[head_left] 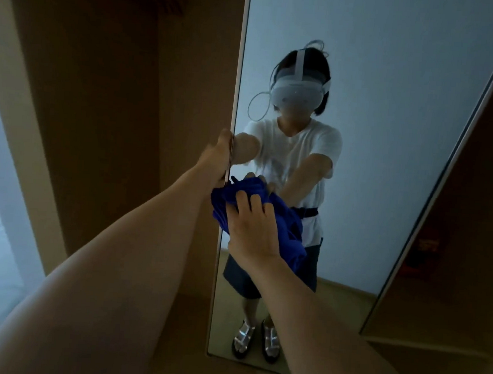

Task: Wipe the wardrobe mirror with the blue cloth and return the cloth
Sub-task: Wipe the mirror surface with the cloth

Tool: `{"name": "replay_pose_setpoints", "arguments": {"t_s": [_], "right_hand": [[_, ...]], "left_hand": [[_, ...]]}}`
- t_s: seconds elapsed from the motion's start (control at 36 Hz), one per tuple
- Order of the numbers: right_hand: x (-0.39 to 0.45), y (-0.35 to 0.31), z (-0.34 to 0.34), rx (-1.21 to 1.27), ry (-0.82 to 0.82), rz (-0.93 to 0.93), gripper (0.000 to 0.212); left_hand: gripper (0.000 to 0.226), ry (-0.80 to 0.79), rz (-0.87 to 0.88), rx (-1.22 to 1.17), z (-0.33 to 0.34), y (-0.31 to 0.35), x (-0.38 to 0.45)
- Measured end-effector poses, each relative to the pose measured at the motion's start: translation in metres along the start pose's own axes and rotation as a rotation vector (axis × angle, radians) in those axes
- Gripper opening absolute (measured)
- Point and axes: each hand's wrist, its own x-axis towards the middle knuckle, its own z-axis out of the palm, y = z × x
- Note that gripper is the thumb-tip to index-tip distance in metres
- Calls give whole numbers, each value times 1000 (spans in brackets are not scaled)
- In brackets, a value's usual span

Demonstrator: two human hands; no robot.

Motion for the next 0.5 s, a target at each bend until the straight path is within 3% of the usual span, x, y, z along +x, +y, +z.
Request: {"name": "replay_pose_setpoints", "arguments": {"t_s": [0.11, 0.31, 0.5], "right_hand": [[-20, -6, 20, -12, -16, -35, 25], [-63, -20, 51, 18, -99, -82, 23], [-101, -30, 78, 23, -240, -157, 25]], "left_hand": [[76, 50, -28, 63, 3, -5, 2], [65, 103, 22, 104, 10, -11, 14], [68, 172, 85, 142, 18, -17, 25]]}}
